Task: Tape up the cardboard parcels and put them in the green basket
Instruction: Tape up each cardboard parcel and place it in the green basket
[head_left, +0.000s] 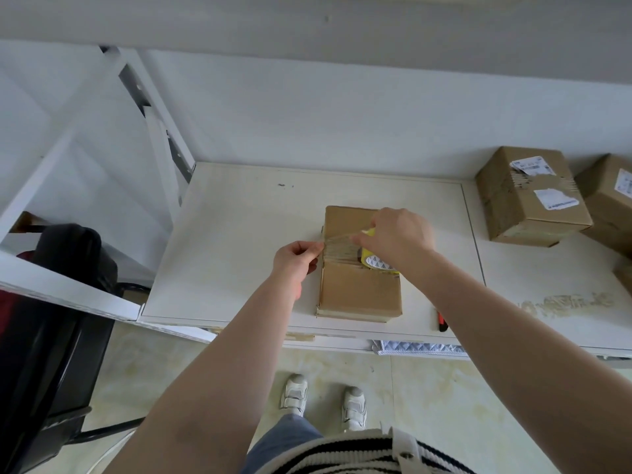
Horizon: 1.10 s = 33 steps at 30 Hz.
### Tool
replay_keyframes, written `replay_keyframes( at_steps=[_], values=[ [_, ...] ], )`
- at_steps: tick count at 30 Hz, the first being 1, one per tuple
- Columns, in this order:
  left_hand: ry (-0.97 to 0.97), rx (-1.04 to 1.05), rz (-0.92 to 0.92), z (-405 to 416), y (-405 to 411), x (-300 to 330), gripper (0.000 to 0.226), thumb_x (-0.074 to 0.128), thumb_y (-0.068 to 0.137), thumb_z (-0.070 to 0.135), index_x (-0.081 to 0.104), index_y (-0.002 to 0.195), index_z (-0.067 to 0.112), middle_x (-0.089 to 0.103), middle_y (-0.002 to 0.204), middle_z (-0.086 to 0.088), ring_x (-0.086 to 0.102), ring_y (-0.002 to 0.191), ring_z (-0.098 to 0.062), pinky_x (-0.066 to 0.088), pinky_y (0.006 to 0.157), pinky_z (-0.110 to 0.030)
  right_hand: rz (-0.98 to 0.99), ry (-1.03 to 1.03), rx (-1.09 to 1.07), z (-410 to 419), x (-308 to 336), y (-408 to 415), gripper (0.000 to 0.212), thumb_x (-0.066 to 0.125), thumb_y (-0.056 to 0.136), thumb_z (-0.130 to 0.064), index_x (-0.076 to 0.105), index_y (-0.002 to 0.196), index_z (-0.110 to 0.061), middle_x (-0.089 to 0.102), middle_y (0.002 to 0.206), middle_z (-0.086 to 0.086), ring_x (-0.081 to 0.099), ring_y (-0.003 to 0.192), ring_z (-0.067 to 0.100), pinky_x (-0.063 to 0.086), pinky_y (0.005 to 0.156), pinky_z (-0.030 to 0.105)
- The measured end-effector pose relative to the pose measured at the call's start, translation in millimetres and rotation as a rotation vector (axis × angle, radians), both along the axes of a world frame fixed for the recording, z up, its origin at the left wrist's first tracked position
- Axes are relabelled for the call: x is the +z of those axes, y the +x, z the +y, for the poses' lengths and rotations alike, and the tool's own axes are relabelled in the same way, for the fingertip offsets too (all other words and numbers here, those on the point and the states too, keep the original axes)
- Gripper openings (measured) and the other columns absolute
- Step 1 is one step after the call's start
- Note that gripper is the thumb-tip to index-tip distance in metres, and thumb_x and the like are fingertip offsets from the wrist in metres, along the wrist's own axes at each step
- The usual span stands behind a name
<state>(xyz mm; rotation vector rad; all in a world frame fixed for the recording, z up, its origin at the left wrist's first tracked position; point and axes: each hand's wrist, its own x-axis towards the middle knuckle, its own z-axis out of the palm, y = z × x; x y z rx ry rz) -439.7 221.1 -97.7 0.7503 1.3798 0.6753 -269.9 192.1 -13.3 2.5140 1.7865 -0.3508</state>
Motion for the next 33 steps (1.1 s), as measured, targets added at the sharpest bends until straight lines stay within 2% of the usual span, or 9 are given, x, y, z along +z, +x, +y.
replay_keyframes(
  at_steps=[5,12,20,24,28,31,33],
  values=[
    [0.005,-0.005,-0.007,-0.1,0.8,1.1,0.013,0.071,0.089,0.014,0.065,0.078,0.010,0.057,0.068,-0.002,0.050,0.060,-0.013,0.051,0.066,-0.020,-0.005,-0.005,0.002,0.6,3.4,-0.6,0.049,0.056,0.084,-0.063,0.070,0.101,-0.019,0.066,0.079,-0.001,0.054,0.068,0.020,0.030,0.049,0.023],
    [0.006,0.003,-0.004,-0.6,1.0,-1.6,0.013,0.071,0.089,0.015,0.066,0.078,0.011,0.058,0.068,-0.002,0.052,0.061,-0.013,0.051,0.065,-0.019,0.009,0.010,-0.008,1.1,0.3,-0.2,0.049,0.057,0.083,-0.063,0.070,0.101,-0.019,0.068,0.083,0.000,0.056,0.071,0.021,0.037,0.055,0.026],
    [-0.001,0.008,0.010,-0.6,1.5,0.3,0.015,0.072,0.088,0.014,0.065,0.075,0.012,0.058,0.069,-0.001,0.052,0.061,-0.012,0.051,0.064,-0.019,0.013,0.013,-0.004,0.1,1.9,-1.1,0.049,0.057,0.084,-0.063,0.070,0.100,-0.019,0.053,0.066,-0.005,0.054,0.069,0.020,0.031,0.050,0.024],
    [0.004,0.009,0.012,-1.3,1.9,1.0,0.016,0.071,0.089,0.014,0.065,0.074,0.012,0.058,0.069,-0.001,0.052,0.061,-0.012,0.051,0.063,-0.018,0.016,0.012,0.001,0.0,2.1,-1.3,0.049,0.057,0.084,-0.063,0.070,0.100,-0.019,0.056,0.070,-0.003,0.054,0.071,0.020,0.036,0.057,0.027],
    [0.007,-0.002,0.030,-2.5,2.6,1.7,0.014,0.070,0.090,0.017,0.065,0.078,0.012,0.059,0.070,-0.001,0.053,0.062,-0.011,0.052,0.061,-0.016,0.006,0.004,-0.005,-0.3,2.7,-1.4,0.047,0.057,0.084,-0.062,0.070,0.096,-0.018,0.053,0.062,-0.005,0.053,0.064,0.019,0.030,0.049,0.024],
    [0.006,-0.005,0.037,-2.7,2.7,2.3,0.011,0.070,0.090,0.018,0.064,0.084,0.012,0.059,0.077,-0.001,0.055,0.065,-0.012,0.054,0.066,-0.020,0.005,0.000,-0.003,0.4,2.0,-0.5,0.046,0.057,0.084,-0.062,0.068,0.091,-0.017,0.055,0.063,-0.004,0.052,0.059,0.017,0.030,0.047,0.024],
    [0.013,-0.002,0.065,-2.6,3.2,3.4,0.017,0.072,0.089,0.021,0.061,0.095,0.011,0.060,0.088,-0.003,0.056,0.073,-0.015,0.055,0.076,-0.028,-0.010,-0.001,-0.005,1.1,1.1,-0.4,0.047,0.057,0.084,-0.062,0.067,0.088,-0.017,0.055,0.062,-0.004,0.050,0.056,0.014,0.030,0.047,0.024]
  ],
)
